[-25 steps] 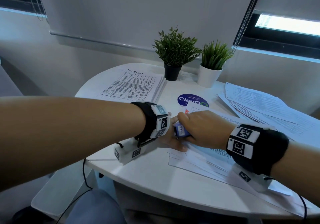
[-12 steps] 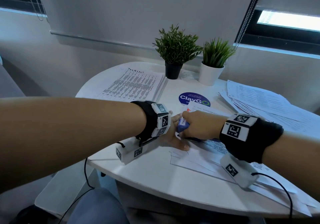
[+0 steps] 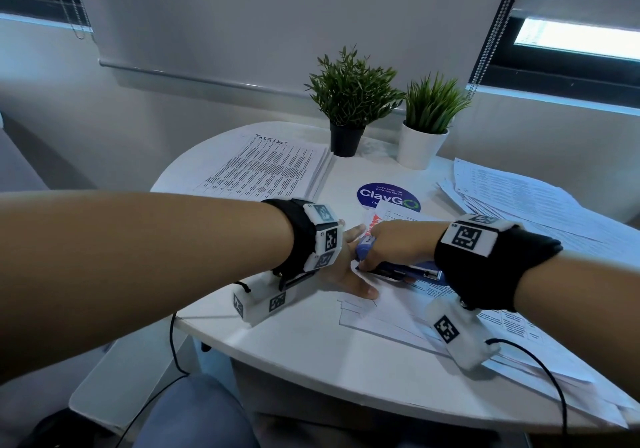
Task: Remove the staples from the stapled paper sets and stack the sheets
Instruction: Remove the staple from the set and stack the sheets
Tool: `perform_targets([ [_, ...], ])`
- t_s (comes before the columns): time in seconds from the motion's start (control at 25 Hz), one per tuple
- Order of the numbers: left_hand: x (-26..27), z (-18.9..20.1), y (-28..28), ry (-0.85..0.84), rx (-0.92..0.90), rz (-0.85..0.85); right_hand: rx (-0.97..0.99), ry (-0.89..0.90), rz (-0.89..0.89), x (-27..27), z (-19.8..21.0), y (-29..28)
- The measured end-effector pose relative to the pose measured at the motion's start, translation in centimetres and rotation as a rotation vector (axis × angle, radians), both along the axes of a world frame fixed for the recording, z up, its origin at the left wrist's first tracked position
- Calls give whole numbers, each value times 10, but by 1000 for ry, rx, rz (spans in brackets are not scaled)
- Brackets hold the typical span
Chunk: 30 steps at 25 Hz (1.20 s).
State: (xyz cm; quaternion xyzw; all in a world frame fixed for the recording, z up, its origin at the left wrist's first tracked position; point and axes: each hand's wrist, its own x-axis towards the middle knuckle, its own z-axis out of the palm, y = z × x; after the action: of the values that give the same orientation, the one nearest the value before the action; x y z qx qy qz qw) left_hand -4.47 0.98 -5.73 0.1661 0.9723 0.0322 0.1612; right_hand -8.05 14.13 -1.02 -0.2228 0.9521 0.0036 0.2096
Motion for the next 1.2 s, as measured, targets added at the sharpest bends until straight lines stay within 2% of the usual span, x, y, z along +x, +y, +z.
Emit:
perform_targets([
  [0.24,3,-3,2,39,105,16,32,-11,-22,0,3,-1],
  [0.44,-2,-6,0,25,59,7,-5,-66,-57,2,6,0],
  [0.6,0,-7,0,33,138,10,-20,-227,-101,3,13,0],
  [0.76,5,-1,0,16,200,-31,-186,-316,-264,8,23,-1],
  [1.0,12,19,2,24,78,-91,-211,-245,-169,13,18,6],
  [1.04,7,20,0,8,102,-103,-197,-158,-128,14,17,10],
  [1.12,-2,21,-9,18,295,4,-232,17,-79,19,13,18],
  [1.2,-9,27,-16,37,427,98,-334,98,-75,22,9,23],
])
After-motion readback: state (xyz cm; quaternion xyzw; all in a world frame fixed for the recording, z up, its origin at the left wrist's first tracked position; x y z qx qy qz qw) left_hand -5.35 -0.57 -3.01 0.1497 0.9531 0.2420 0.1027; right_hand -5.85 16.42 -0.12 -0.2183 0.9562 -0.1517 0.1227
